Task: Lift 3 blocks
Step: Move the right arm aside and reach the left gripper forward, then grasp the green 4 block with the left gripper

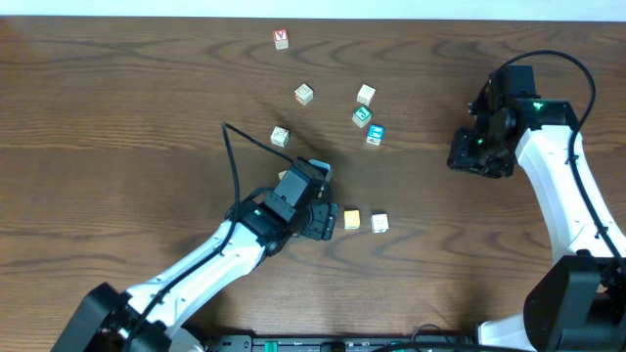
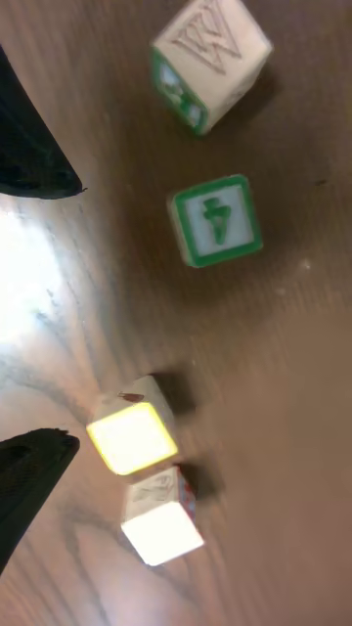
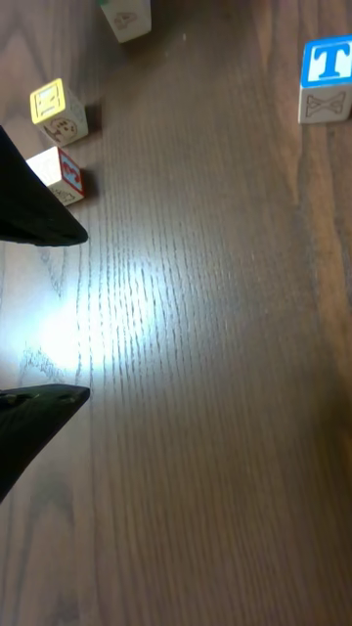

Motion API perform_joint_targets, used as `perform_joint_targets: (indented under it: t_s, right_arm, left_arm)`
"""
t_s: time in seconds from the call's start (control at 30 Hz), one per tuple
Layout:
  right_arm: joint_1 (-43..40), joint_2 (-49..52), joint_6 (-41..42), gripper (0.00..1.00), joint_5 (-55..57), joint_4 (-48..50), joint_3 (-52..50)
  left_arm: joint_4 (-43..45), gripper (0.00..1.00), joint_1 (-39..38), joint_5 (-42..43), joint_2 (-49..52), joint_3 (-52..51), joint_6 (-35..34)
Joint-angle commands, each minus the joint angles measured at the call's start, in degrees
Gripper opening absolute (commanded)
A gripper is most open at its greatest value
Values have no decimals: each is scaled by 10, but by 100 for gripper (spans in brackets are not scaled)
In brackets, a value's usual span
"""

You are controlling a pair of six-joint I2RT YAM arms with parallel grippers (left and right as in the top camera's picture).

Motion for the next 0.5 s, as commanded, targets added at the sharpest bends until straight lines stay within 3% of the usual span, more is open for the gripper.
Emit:
perform_joint_targets:
  t_s: [0.0, 0.27, 0.47]
  right_arm:
    - [4, -13, -10, 43, -15, 3, 4]
    - [5, -13, -10, 45, -15, 5, 4]
    - [5, -13, -6, 46, -15, 8, 4]
  left_arm:
    - [26, 75, -1, -22, 0, 7, -25]
    - [79, 70, -1, -107, 34, 7, -64]
    - [127, 67, -1, -106, 89, 7, -83]
